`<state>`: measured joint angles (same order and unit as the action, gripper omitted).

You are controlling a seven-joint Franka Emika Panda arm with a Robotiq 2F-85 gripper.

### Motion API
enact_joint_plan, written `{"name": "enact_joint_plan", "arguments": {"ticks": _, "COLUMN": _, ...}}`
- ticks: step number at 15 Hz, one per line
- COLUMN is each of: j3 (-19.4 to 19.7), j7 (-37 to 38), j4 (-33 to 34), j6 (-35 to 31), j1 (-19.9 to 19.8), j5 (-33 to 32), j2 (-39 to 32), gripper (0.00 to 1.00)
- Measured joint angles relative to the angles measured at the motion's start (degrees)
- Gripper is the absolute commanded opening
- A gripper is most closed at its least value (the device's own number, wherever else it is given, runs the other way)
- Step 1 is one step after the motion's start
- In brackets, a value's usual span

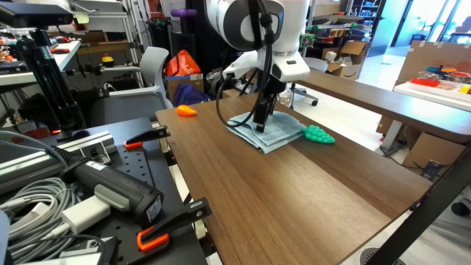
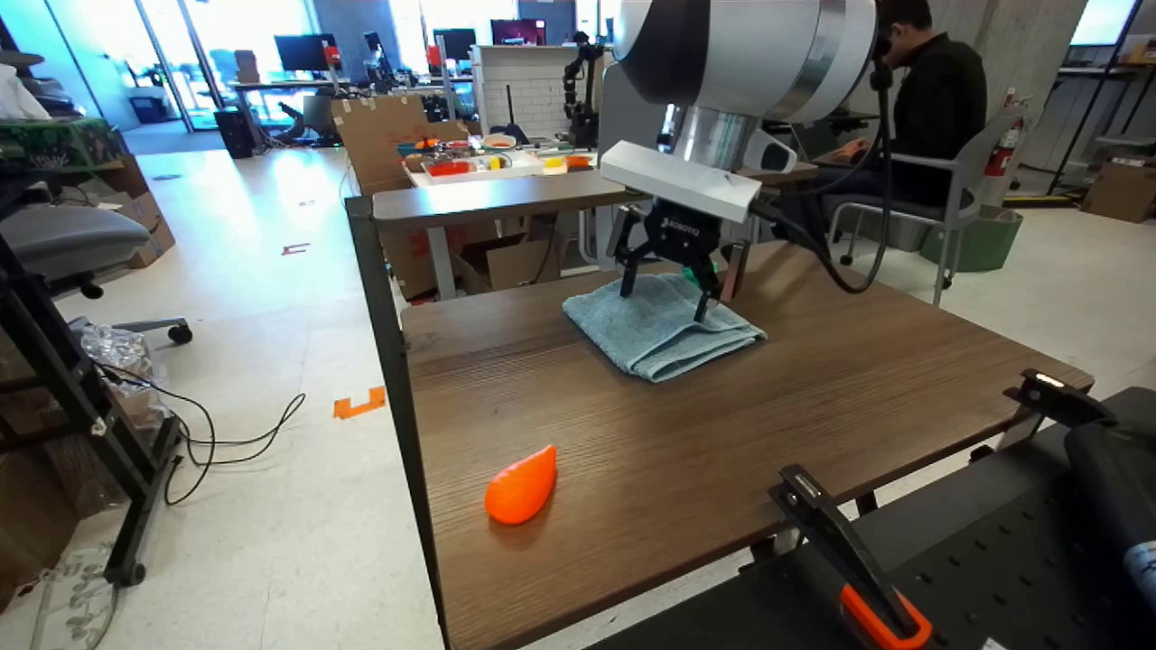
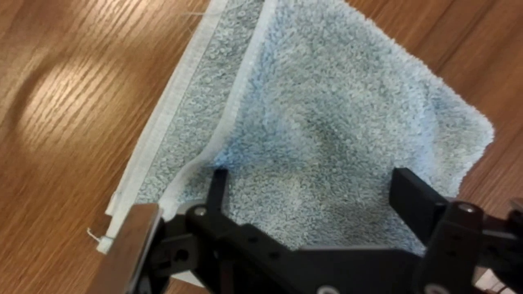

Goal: Use the towel to wipe the table

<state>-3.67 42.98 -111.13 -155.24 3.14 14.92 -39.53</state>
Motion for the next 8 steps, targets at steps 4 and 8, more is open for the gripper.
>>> {"name": "enact_joint_plan", "arguments": {"ticks": 4, "j3": 0.8, "j7": 0.1, "j4": 0.1, "j6": 0.6, "j1": 0.5, "j5": 0.0, "j2": -0.1, "gripper": 1.0}}
{"name": "enact_joint_plan", "arguments": {"ticks": 8, "j3": 3.3, "j7": 2.5, "j4": 3.9, "j6": 2.7, "j1": 2.9, "j5": 0.0, "j2": -3.7, "gripper": 1.0}}
